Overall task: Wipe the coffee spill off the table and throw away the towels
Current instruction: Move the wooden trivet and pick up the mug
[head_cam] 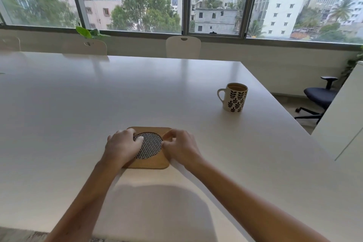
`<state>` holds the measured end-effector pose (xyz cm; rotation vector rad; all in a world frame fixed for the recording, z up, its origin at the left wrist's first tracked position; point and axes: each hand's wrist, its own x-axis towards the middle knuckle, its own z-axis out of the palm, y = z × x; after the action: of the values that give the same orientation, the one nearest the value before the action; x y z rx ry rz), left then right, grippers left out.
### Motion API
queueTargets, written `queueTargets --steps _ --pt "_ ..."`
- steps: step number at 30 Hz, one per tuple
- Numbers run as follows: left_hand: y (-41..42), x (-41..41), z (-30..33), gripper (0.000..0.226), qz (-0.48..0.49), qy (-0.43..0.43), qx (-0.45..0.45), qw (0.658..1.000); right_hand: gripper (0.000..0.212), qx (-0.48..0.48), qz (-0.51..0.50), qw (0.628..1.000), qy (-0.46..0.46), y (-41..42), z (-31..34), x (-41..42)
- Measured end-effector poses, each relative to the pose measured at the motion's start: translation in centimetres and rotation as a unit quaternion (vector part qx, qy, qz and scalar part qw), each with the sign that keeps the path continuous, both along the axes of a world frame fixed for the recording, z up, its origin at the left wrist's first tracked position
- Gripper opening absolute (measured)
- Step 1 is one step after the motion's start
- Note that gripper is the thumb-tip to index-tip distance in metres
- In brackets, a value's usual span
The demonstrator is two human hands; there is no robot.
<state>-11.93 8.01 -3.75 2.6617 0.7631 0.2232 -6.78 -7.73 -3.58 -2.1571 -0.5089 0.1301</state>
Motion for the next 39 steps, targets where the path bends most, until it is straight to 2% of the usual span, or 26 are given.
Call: queueTargets --steps 7,17,26,30,39 --pt "-5.9 1.5 2.1 0.05 -0.048 -0.046 -0.072 0.995 0.012 0.079 -0.07 0.994 0.008 -6.1 1.6 2.3" --pt "-15.2 5.4 3.0 0.047 -0.129 -0.074 -0.135 0.979 0.006 0.105 -0.163 0.981 0.016 -17.1 2.3 5.7" --pt "-18.0 5.7 1.6 0.037 -0.16 -0.065 -0.104 0.979 0.01 0.084 -0.175 0.98 0.055 -21.5 0.0 6.5" --pt "-18.2 5.6 0.9 0.04 -0.169 -0.058 -0.087 0.98 0.011 0.029 -0.17 0.985 0.018 -21.8 -0.9 6.4" --pt "-18.0 5.7 0.2 0.038 -0.174 -0.061 -0.072 0.98 0.009 0.002 -0.16 0.987 -0.017 -22.1 -1.6 6.4"
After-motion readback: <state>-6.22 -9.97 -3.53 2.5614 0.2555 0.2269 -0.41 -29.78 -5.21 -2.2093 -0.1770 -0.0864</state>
